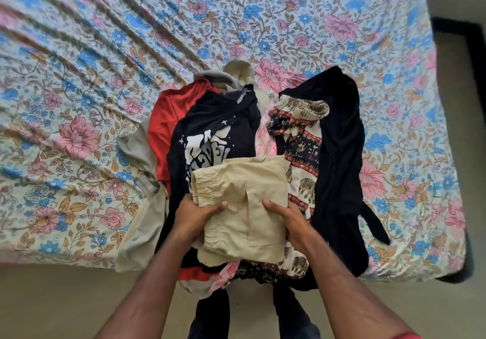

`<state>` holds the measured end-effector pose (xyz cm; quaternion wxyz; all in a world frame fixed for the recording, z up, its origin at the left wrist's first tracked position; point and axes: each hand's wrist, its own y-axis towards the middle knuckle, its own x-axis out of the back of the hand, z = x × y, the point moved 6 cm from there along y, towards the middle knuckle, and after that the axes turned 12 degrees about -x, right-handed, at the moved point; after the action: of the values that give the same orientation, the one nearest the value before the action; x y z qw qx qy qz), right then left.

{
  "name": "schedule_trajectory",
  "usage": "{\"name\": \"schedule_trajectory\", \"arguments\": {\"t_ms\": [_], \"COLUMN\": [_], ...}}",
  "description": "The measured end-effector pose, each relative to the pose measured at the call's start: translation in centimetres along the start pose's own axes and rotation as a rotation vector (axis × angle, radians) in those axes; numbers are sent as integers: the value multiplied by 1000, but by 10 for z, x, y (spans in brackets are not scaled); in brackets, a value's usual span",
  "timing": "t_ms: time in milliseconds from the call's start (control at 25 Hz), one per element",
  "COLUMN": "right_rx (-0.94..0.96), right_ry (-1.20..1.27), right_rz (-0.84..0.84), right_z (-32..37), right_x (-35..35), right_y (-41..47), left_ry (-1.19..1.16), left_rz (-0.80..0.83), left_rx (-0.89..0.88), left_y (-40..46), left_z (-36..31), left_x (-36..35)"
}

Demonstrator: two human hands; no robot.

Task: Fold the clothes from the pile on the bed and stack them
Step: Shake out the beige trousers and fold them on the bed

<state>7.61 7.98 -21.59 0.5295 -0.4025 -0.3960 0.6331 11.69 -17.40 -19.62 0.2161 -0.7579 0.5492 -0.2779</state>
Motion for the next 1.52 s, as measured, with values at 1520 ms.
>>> {"name": "schedule_trajectory", "arguments": {"t_ms": [1520], "right_rx": [245], "right_ry": [-946], "right_rz": [-684], "right_z": [379], "right_x": [504], "right_y": [145], "left_ry": [1188], "left_rz": [598], "left_rx": [-745], "left_y": [270], "left_z": [-286], "left_x": [-613]}}
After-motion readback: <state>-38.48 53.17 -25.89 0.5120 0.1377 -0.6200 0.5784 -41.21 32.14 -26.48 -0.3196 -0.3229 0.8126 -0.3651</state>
